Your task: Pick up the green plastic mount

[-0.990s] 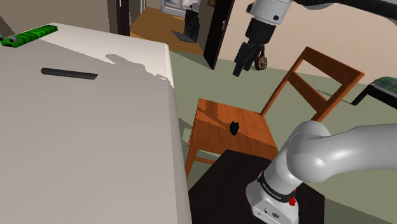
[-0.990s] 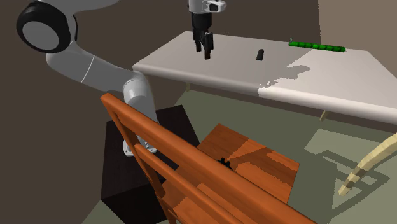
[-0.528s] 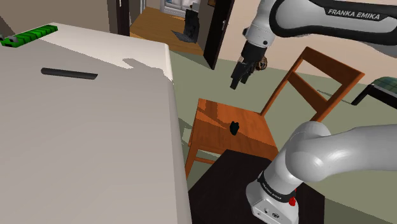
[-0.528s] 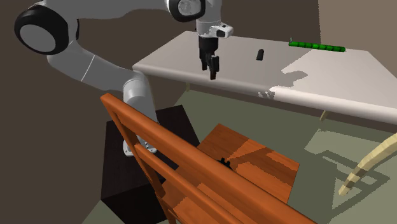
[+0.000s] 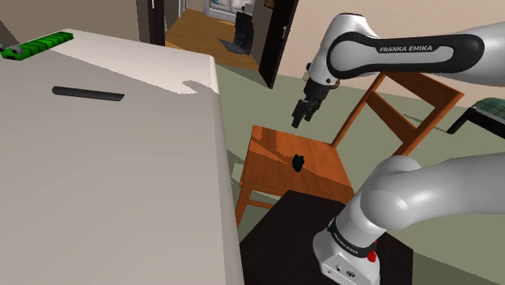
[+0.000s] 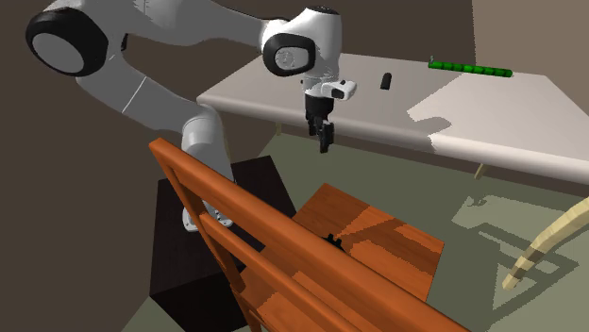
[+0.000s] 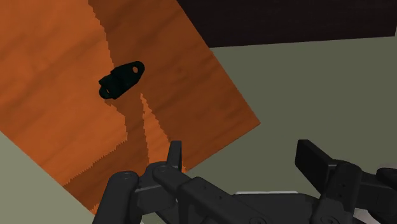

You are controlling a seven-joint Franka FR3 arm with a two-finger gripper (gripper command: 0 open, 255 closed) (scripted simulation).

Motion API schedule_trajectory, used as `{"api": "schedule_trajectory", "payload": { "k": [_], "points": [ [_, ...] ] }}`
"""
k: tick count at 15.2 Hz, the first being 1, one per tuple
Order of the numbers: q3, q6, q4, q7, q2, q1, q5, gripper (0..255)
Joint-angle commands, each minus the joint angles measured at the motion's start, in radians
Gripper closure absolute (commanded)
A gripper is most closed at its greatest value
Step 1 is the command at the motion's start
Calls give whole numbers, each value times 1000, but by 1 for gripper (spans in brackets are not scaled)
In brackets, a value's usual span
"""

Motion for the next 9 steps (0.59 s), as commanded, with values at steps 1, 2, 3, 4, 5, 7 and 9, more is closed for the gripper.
{"api": "schedule_trajectory", "payload": {
  "k": [1,2,3,4,5,7,9],
  "points": [
    [-40,74,-39,-23,35,-22,-26,0],
    [-57,107,-50,-32,56,-31,-35,0],
    [-75,140,-60,-42,79,-40,-45,0],
    [-93,174,-69,-51,104,-47,-54,0],
    [-112,208,-77,-61,131,-55,-62,0],
    [-148,278,-88,-82,191,-68,-75,0],
    [-187,349,-94,-105,258,-77,-84,0]
  ]
}}
